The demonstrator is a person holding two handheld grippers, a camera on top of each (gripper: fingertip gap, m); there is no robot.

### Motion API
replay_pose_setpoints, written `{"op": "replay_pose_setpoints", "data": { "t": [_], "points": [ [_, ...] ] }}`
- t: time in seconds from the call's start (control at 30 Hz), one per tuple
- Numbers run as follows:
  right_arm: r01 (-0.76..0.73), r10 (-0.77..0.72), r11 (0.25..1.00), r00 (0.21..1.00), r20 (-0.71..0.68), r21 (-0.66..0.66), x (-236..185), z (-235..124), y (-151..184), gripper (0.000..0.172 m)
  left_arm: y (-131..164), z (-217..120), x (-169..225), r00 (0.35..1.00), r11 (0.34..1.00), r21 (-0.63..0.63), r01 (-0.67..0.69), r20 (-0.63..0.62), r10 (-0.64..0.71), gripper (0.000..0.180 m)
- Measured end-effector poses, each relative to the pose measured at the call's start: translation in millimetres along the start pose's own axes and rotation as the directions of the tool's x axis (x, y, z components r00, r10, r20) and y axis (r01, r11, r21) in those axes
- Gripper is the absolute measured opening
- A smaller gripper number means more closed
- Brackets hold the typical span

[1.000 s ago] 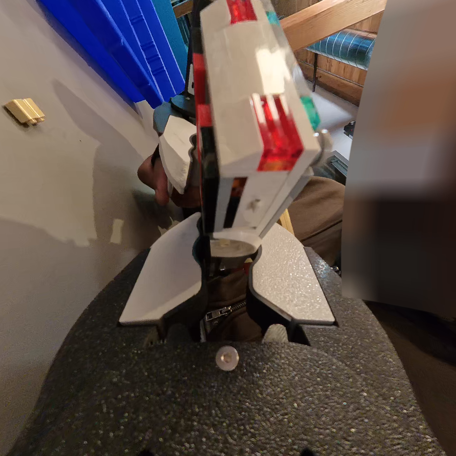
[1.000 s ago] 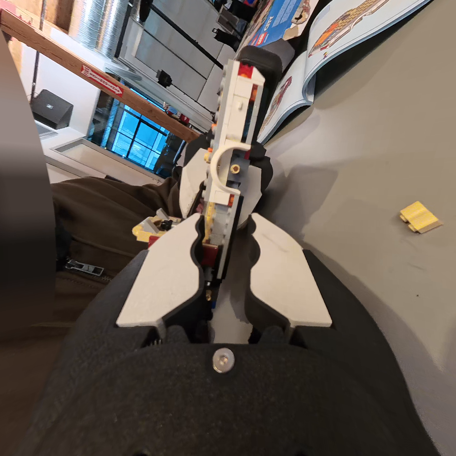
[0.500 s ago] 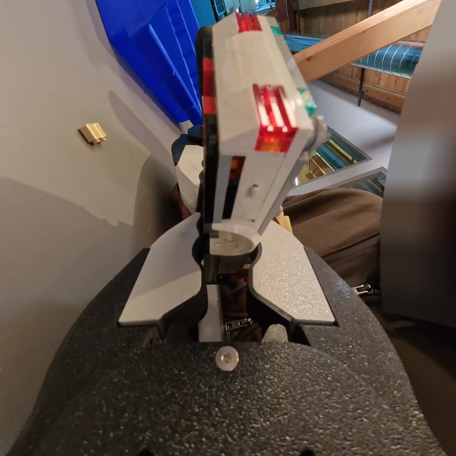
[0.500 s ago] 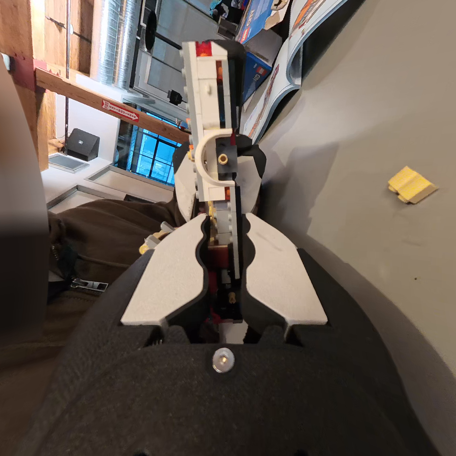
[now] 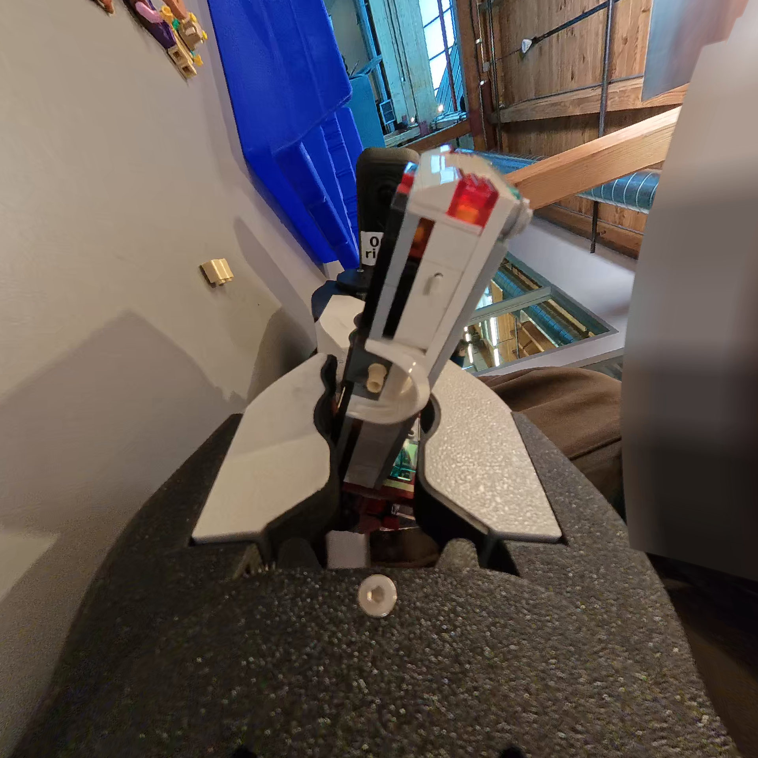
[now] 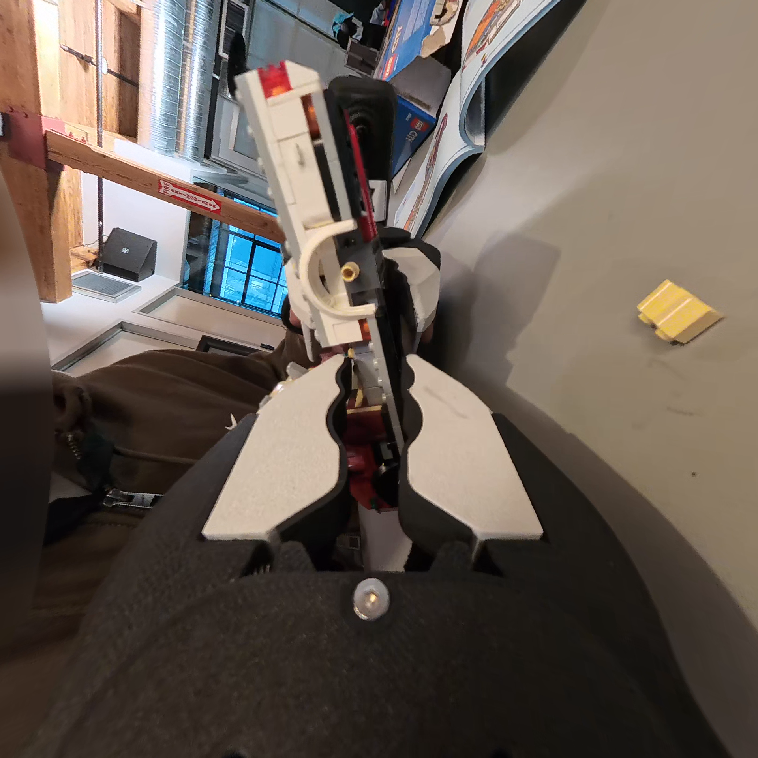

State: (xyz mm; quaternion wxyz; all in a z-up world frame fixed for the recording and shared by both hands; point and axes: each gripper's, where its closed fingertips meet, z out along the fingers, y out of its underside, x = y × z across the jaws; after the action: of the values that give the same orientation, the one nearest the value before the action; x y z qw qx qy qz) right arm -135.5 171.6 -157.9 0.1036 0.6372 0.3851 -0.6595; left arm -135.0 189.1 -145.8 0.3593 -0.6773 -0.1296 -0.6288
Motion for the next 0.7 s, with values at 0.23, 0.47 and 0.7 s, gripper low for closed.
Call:
{"op": "replay_pose_setpoints", "data": {
  "t": [0.23,0.47,0.7],
  "points": [
    [0.010,-0.010,1.000,1.000,0.018,0.028,-3.1,0.4,-9.3,0.031,-5.6,0.5,-0.1,0.976,0.978,0.062,0.200,-0.095,-0.194,0.036],
    [0.029,-0.028,0.999,0.999,0.020,-0.025,-1.7,5.1,-8.9,0.036,-9.6,3.0,5.9,0.983,0.981,0.092,0.171,-0.088,-0.163,0.036],
    [0.044,-0.040,0.997,0.996,0.079,-0.056,-5.3,6.8,-9.9,0.025,-11.0,1.6,3.7,0.994,0.984,0.139,0.110,-0.041,-0.105,0.036]
  ]
}}
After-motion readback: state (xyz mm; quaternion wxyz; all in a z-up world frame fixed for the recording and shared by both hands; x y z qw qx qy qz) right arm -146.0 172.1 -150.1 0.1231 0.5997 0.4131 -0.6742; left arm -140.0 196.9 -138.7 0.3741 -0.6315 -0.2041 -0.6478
